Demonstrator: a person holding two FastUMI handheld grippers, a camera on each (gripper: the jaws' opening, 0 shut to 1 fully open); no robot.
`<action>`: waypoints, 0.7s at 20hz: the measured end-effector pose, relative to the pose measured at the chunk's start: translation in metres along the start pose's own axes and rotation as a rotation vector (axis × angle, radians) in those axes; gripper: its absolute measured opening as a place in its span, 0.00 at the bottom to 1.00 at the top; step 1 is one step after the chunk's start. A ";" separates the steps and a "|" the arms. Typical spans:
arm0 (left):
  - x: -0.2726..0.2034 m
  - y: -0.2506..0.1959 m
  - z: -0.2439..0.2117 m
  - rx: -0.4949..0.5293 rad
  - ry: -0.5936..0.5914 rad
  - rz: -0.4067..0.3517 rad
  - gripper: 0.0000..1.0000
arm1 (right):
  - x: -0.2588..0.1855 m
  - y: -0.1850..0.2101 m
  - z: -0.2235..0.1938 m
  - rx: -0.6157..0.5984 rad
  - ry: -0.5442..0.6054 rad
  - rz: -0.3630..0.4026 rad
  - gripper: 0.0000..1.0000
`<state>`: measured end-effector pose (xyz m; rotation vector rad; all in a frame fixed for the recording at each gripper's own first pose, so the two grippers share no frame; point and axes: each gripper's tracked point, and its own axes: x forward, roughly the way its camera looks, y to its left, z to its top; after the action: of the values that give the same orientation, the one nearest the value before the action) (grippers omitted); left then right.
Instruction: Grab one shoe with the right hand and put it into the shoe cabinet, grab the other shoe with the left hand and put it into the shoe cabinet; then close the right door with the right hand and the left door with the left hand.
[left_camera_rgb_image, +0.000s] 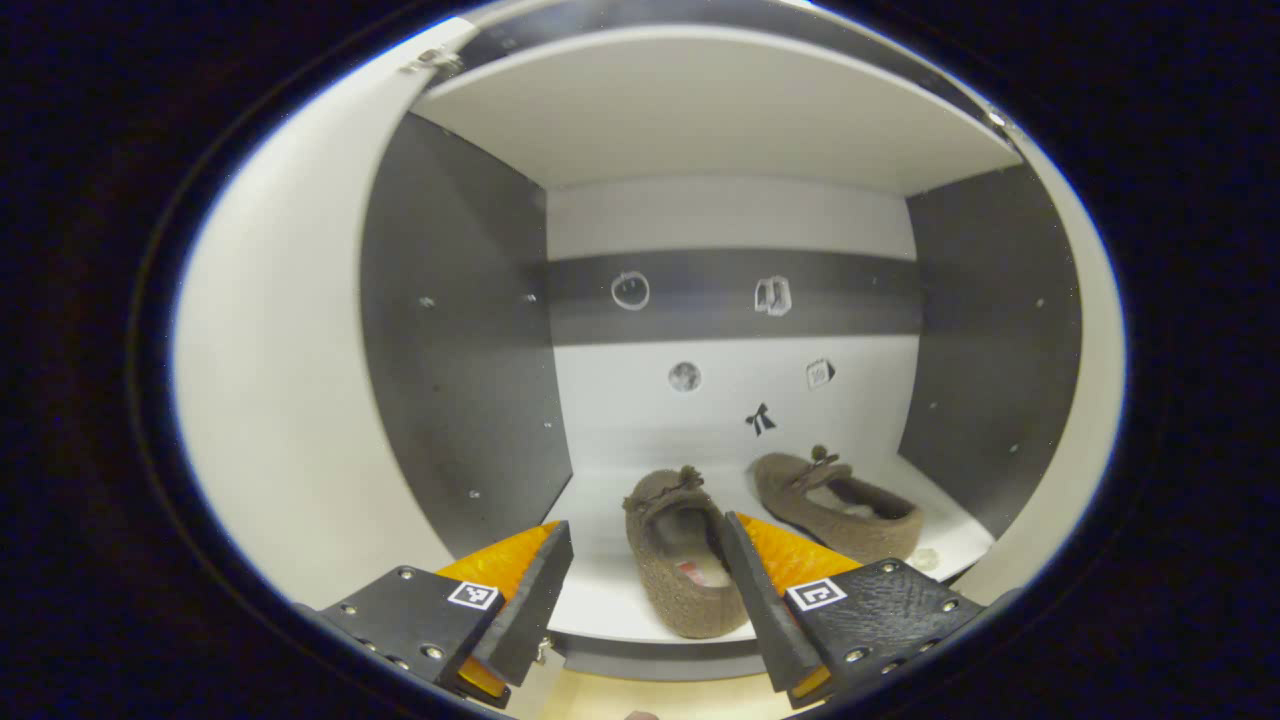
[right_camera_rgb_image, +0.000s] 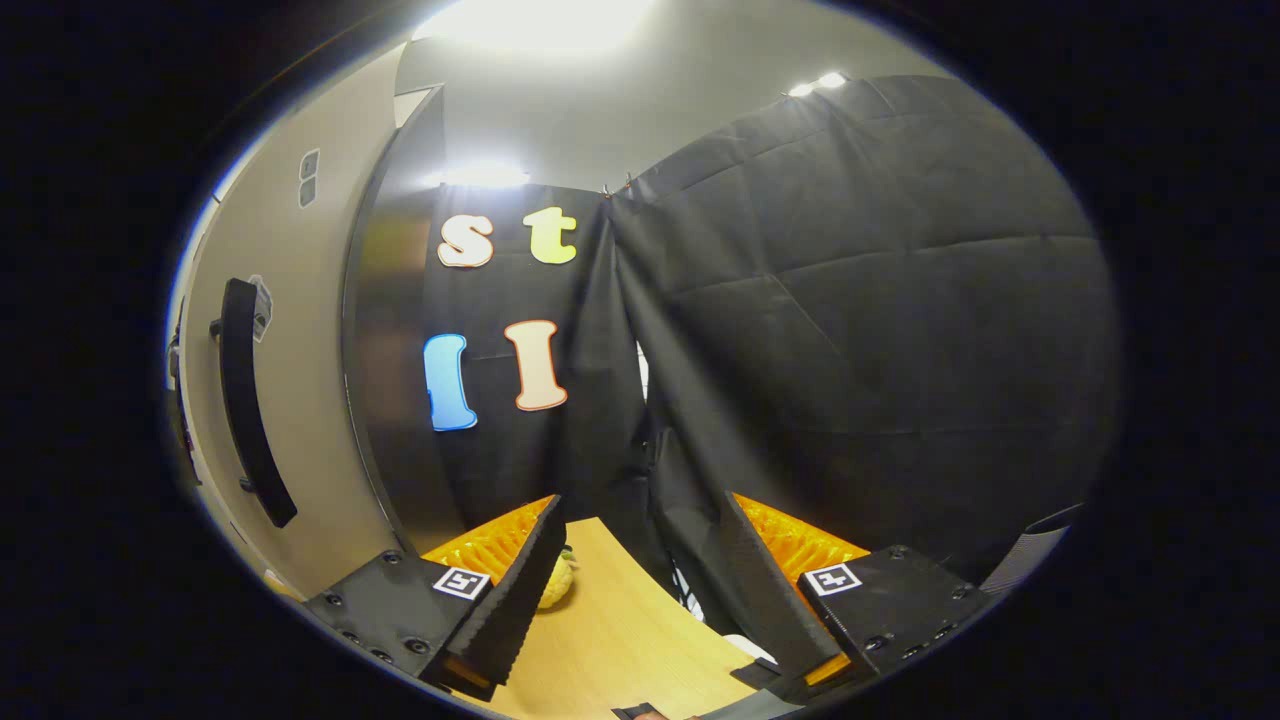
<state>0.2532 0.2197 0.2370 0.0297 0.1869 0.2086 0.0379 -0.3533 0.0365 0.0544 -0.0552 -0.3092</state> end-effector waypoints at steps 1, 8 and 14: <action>-0.017 0.002 0.005 -0.010 -0.039 0.012 0.91 | 0.007 0.005 0.001 0.010 -0.003 0.026 0.98; -0.138 0.013 -0.012 0.032 -0.198 0.123 0.90 | 0.019 0.049 0.019 -0.023 -0.033 0.170 0.98; -0.191 -0.006 -0.059 -0.039 -0.119 0.013 0.89 | -0.005 0.077 0.037 -0.070 -0.046 0.208 0.98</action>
<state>0.0598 0.1742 0.2132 0.0048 0.0639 0.2227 0.0545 -0.2800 0.0783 -0.0281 -0.0949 -0.1045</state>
